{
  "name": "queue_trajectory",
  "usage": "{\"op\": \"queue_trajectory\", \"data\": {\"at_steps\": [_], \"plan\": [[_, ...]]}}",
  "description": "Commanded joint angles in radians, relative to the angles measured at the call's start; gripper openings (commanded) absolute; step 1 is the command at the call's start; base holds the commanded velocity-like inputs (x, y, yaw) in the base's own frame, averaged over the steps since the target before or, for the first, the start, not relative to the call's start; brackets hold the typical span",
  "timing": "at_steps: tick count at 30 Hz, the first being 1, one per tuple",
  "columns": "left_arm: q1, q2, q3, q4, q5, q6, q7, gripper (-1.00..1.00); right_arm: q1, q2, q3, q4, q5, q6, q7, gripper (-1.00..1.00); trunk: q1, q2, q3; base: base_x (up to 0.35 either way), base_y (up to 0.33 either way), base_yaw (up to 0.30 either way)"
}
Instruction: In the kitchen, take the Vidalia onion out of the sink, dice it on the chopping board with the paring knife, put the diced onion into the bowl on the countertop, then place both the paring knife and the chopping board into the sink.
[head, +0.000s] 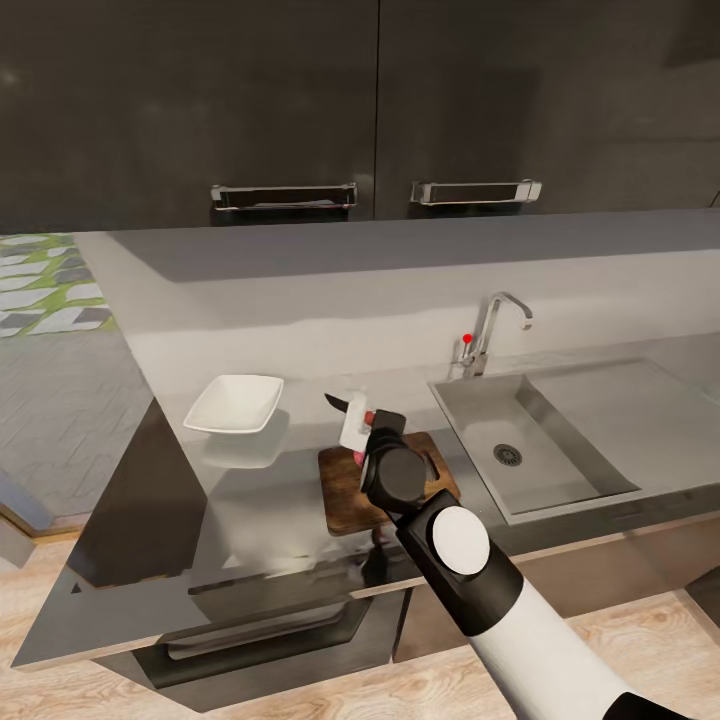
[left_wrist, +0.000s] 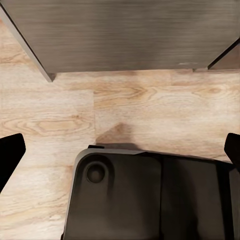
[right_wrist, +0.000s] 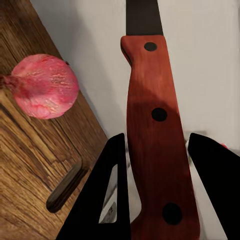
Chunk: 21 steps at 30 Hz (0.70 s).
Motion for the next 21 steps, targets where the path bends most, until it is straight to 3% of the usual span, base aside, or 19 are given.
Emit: {"op": "queue_trajectory", "data": {"at_steps": [1, 8, 21], "plan": [[0.000, 0.000, 0.001, -0.002, 0.008, -0.001, -0.004, 1.00, -0.001, 0.001, 0.001, -0.001, 0.010, 0.003, 0.010, -1.00, 0.001, -0.002, -0.002, 0.000, 0.000, 0.000], [0.000, 0.000, 0.002, 0.011, 0.006, -0.002, -0.004, 1.00, -0.001, -0.023, 0.006, 0.002, 0.011, 0.004, 0.009, -1.00, 0.001, -0.002, -0.002, 0.000, 0.000, 0.000], [0.000, 0.000, 0.002, 0.014, 0.006, -0.002, -0.004, 1.00, -0.001, -0.037, 0.009, 0.002, 0.012, 0.005, 0.012, -1.00, 0.001, -0.002, -0.007, -0.044, 0.000, 0.000]]}}
